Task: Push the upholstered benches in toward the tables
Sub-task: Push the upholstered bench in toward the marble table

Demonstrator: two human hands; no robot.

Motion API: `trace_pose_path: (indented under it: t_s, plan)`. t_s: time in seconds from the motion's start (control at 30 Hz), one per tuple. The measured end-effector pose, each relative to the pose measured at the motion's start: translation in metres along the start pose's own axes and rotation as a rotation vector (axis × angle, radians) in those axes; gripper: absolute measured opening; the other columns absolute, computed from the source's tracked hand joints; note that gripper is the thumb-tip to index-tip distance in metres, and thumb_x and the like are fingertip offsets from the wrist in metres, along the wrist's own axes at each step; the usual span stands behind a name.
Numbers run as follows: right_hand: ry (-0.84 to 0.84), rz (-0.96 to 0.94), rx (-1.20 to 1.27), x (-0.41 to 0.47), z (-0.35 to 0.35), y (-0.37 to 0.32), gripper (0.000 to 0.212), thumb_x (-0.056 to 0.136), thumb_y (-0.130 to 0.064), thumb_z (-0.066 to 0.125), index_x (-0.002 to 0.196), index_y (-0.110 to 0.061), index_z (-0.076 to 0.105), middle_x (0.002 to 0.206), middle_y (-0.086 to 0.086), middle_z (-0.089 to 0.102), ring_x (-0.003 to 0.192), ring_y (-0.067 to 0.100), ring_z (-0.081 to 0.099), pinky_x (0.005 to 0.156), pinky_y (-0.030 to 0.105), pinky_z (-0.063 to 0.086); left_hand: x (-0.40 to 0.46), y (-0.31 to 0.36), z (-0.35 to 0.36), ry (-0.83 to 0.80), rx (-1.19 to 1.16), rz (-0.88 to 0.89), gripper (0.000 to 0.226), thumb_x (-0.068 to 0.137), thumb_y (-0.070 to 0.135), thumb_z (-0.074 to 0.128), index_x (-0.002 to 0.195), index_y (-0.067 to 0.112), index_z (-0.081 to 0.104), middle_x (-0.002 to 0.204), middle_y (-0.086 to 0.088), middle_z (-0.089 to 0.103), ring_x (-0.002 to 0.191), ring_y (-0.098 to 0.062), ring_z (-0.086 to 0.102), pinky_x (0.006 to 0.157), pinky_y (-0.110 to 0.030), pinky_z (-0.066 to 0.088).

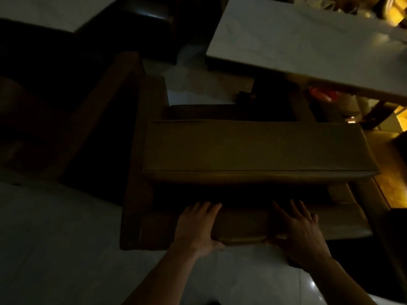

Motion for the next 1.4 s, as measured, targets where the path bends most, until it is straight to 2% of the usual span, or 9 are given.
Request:
trace_pose_path:
  t_s: [0.2,0.37,0.63,0.97,1.13,1.23,1.4]
  plan:
    - [-0.049,0.045,0.006,0.002,-0.001,-0.015,0.113,0.074,-0.074,0.064,0.152,-0.046,-0.013,0.167,0.002,-0.009,0.152,0.036,-0.012,0.12,0.064,0.01,0.0,-0.014,0.0,0.024,-0.029,0.043,0.107,0.062,0.065,0.078,0.148,0.035,0.021,0.148,0.005,0.036,0.135,-0.022,0.032,0.114,-0.043,0.023]
    - [-0.066,0.058,0.059,0.0,0.007,-0.054,0.112,0.078,-0.07,0.063,0.147,-0.043,-0.02,0.166,0.007,-0.014,0.149,0.038,-0.02,0.119,0.064,0.002,-0.003,-0.052,-0.011,0.012,-0.019,0.052,0.108,0.061,0.065,0.079,0.148,0.036,0.021,0.149,0.005,0.035,0.137,-0.022,0.031,0.116,-0.044,0.023]
    - [-0.04,0.071,0.08,0.023,0.009,-0.12,0.11,0.074,-0.08,0.058,0.155,-0.042,-0.007,0.166,0.011,-0.012,0.149,0.044,-0.017,0.117,0.068,0.005,0.004,-0.119,-0.042,0.004,0.01,0.075,0.107,0.062,0.064,0.08,0.148,0.037,0.024,0.15,0.005,0.036,0.137,-0.022,0.032,0.114,-0.043,0.025]
    - [-0.009,0.071,0.074,0.056,-0.008,-0.138,0.109,0.076,-0.077,0.06,0.156,-0.041,-0.005,0.166,0.013,-0.009,0.149,0.043,-0.016,0.118,0.069,0.008,0.037,-0.143,-0.059,0.036,-0.017,0.087,0.108,0.056,0.065,0.082,0.146,0.039,0.027,0.147,0.008,0.04,0.134,-0.02,0.035,0.112,-0.039,0.025]
    - [-0.004,0.068,0.049,0.055,-0.008,-0.138,0.109,0.075,-0.081,0.055,0.156,-0.041,-0.006,0.166,0.014,-0.008,0.15,0.044,-0.014,0.118,0.069,0.011,0.036,-0.143,-0.059,0.026,-0.013,0.056,0.11,0.054,0.063,0.083,0.146,0.04,0.027,0.147,0.01,0.039,0.135,-0.019,0.032,0.116,-0.038,0.02]
    - [-0.004,0.065,0.054,0.057,-0.007,-0.137,0.109,0.075,-0.081,0.056,0.156,-0.041,-0.006,0.166,0.015,-0.008,0.149,0.044,-0.015,0.117,0.07,0.009,0.035,-0.141,-0.06,0.037,0.002,0.047,0.111,0.055,0.063,0.083,0.147,0.04,0.025,0.149,0.01,0.038,0.139,-0.018,0.029,0.121,-0.039,0.01]
    - [-0.024,0.041,0.029,0.052,-0.007,-0.142,0.11,0.077,-0.08,0.054,0.156,-0.037,-0.009,0.165,0.017,-0.011,0.149,0.046,-0.016,0.117,0.07,0.007,0.017,-0.131,-0.059,0.062,0.092,-0.013,0.113,0.066,0.058,0.08,0.152,0.037,0.01,0.161,0.003,0.019,0.149,-0.022,0.009,0.122,-0.046,0.001]
Point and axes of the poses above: each hand's wrist, its own x-axis towards the middle knuckle, its own z-axis out of the palm, y = z × x, the point moved 8 cm from there along x, towards the middle knuckle
